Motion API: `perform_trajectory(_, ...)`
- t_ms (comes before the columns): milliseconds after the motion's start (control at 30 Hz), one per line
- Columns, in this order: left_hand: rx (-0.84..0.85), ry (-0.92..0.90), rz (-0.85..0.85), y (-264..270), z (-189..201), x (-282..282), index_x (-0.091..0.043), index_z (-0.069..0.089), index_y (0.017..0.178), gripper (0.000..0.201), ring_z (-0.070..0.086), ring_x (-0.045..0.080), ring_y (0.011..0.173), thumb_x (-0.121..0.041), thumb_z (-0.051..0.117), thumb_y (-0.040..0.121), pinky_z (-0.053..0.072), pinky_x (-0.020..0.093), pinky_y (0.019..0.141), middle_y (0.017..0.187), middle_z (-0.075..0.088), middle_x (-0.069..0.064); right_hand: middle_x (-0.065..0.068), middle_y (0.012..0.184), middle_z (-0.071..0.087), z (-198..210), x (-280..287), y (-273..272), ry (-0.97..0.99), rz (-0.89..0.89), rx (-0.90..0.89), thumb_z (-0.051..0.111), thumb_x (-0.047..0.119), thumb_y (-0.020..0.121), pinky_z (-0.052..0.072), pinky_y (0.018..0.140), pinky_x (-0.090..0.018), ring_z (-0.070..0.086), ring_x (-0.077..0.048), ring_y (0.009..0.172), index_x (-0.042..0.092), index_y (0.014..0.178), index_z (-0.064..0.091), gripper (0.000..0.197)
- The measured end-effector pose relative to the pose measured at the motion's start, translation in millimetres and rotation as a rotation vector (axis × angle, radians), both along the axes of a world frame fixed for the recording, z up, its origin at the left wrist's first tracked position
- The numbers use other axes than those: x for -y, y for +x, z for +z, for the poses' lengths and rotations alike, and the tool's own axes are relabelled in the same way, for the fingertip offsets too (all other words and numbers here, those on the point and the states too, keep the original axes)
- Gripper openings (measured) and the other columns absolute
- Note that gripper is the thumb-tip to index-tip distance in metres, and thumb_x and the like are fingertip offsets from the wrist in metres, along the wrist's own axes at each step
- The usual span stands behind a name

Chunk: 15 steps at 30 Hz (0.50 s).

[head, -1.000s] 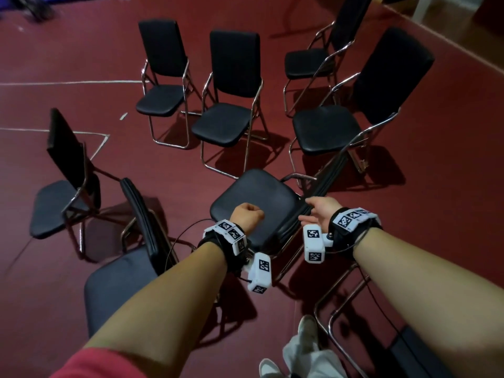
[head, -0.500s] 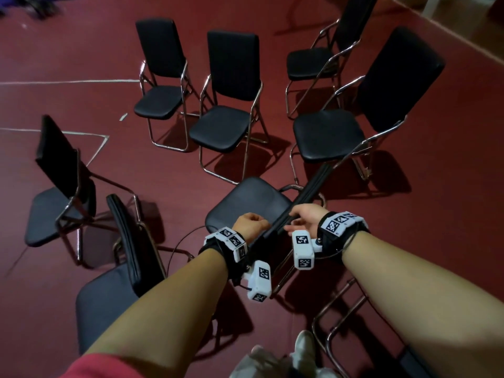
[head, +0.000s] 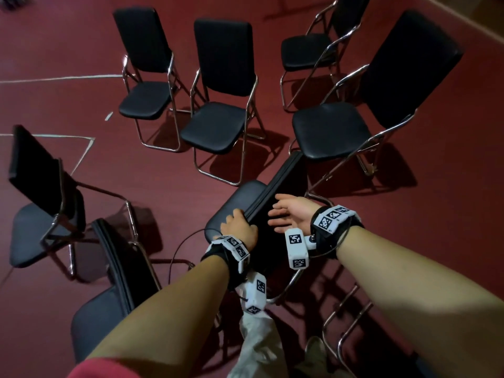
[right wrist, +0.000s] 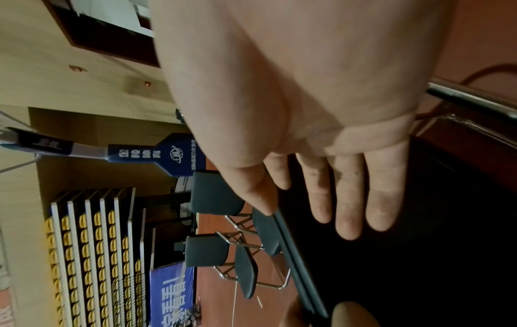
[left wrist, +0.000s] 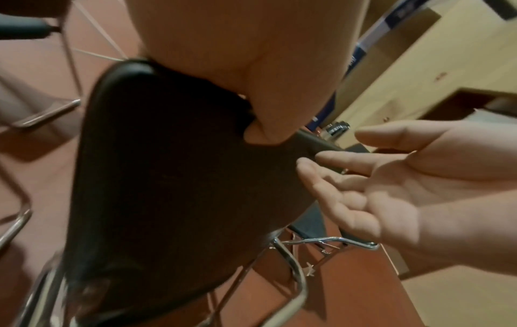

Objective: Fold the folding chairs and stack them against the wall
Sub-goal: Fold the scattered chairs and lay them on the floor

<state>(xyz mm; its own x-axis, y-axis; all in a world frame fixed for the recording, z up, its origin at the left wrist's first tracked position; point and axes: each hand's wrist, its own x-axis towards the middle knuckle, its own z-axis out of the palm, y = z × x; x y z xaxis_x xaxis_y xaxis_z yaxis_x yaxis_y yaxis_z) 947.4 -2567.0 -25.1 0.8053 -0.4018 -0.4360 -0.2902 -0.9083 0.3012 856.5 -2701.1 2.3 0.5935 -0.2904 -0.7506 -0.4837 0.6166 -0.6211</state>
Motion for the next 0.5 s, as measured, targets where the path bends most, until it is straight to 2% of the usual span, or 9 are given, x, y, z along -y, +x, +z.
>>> perform_trajectory(133,0.072,0.026,-0.008,66.4,-13.7,4.7,-0.012,0.048,0.121,0.036,0.050,0.039,0.116,-0.027,0.050,0.089,0.040,0.054,0.102,0.125,0.054,0.017,-0.013,0.101,0.062,-14.4,5.4,35.2,0.019,-0.074,-0.041,0.048,0.010,0.100,0.053,0.079,-0.044,0.066,-0.030,0.084,0.022,0.136,0.044,0.038)
perform_trajectory(333,0.035,0.094,-0.003,181.2,-47.9,-4.5,-0.011,0.046,0.127,0.040,0.049,0.041,0.117,-0.029,0.048,0.092,0.040,0.052,0.102,0.126,0.051,0.021,-0.012,0.097,0.061,-50.0,4.1,88.5,0.057,-0.184,-0.200,0.046,0.010,0.101,0.052,0.068,-0.042,0.065,-0.029,0.083,0.014,0.119,0.047,0.019)
perform_trajectory(500,0.071,0.168,0.037,242.3,-81.6,-0.2,-0.008,0.049,0.125,0.040,0.044,0.041,0.118,-0.030,0.049,0.090,0.037,0.053,0.100,0.127,0.045,0.021,-0.009,0.090,0.061,-90.5,6.0,116.1,0.075,-0.300,-0.353,0.044,0.011,0.101,0.050,0.067,-0.040,0.063,-0.026,0.080,0.007,0.119,0.049,0.019)
